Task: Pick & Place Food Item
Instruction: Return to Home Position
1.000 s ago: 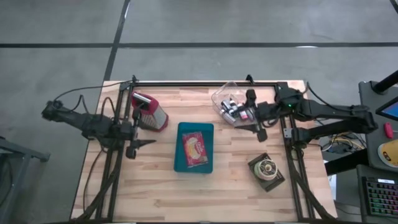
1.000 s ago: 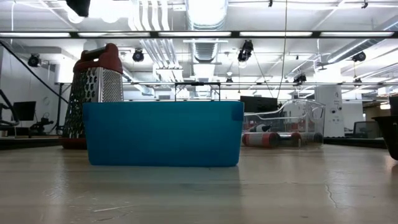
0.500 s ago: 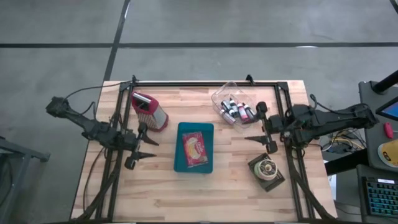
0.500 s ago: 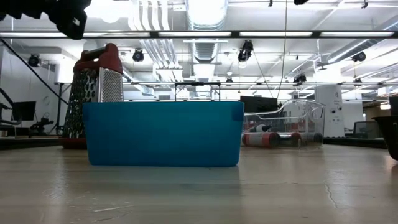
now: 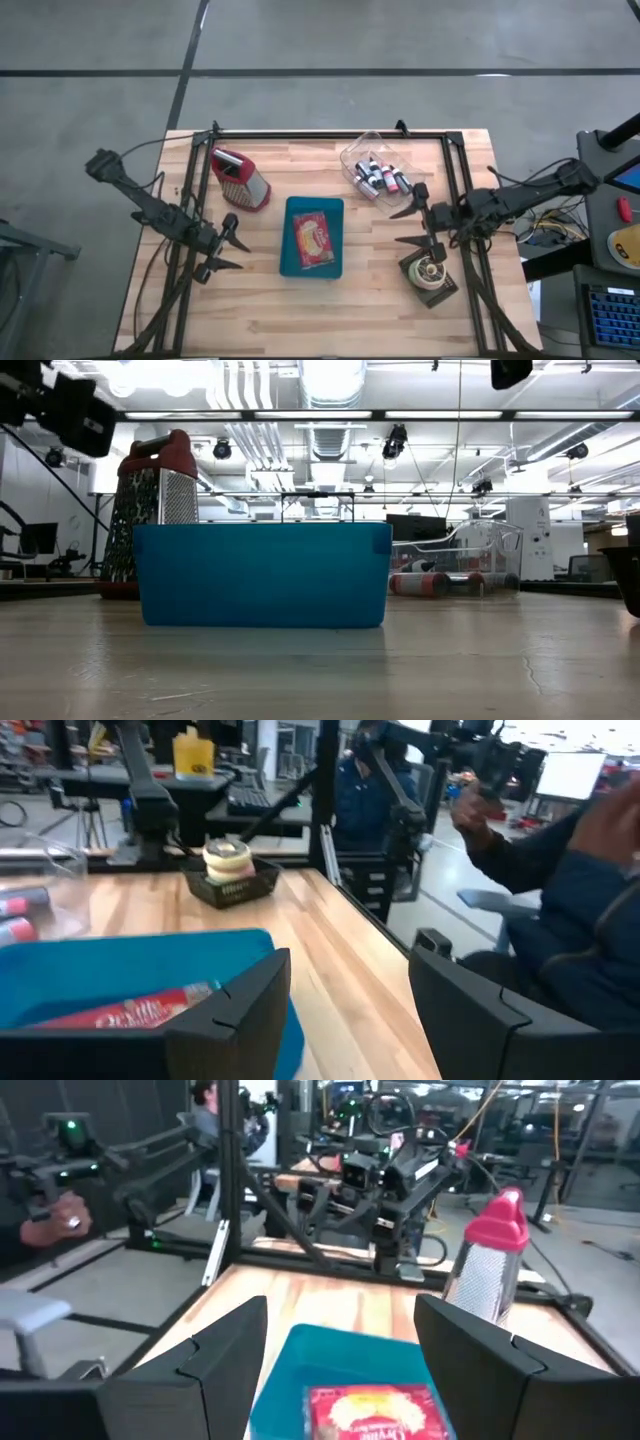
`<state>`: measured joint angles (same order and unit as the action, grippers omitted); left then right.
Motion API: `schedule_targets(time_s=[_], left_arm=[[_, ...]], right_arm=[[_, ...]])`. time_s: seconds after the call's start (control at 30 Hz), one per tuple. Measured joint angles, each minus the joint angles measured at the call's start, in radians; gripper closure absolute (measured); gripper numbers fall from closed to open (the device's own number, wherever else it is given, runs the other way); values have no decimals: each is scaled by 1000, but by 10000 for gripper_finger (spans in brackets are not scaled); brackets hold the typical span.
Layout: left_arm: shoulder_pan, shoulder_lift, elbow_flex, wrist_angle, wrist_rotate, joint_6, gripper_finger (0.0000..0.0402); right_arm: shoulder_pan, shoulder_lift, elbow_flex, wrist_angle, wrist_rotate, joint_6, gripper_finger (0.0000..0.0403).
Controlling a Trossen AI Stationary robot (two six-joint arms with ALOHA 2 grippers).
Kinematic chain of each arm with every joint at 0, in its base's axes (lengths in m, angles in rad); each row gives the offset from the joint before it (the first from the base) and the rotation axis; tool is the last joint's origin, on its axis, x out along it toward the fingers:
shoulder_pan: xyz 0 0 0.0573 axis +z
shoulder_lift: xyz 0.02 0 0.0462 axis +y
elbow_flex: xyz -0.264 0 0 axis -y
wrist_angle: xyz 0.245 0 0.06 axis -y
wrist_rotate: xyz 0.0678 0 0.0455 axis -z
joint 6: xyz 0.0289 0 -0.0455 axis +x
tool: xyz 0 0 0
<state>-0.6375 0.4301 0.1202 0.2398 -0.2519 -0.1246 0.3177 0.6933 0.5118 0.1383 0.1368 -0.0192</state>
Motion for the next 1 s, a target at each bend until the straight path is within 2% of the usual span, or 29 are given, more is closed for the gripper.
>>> schedule_targets(time_s=[0.2,0.23,0.33,0.47,0.6,0.77,0.83,1.0], left_arm=[[-7,-93,-116,64,-28,-17,190],[-7,-111,-114,31,-37,-25,190],[-7,-146,-114,-1,-62,-32,190],[-4,-178,-114,-11,-101,8,190],[5,-187,-114,-44,-164,13,190],[7,-188,-114,-45,-165,3,190],[7,-188,-114,-52,-166,-3,190],[7,-188,-114,-58,-172,-11,190]], right_arm=[[33,-17,-56,2,113,18,154],[36,-24,-67,2,122,21,154],[39,-51,-106,20,115,26,154],[40,-88,-189,107,32,-4,154],[39,-147,-315,234,38,-10,154],[40,-244,-465,316,47,17,154],[40,-288,-505,311,48,13,154],[40,-374,-503,172,34,0,154]])
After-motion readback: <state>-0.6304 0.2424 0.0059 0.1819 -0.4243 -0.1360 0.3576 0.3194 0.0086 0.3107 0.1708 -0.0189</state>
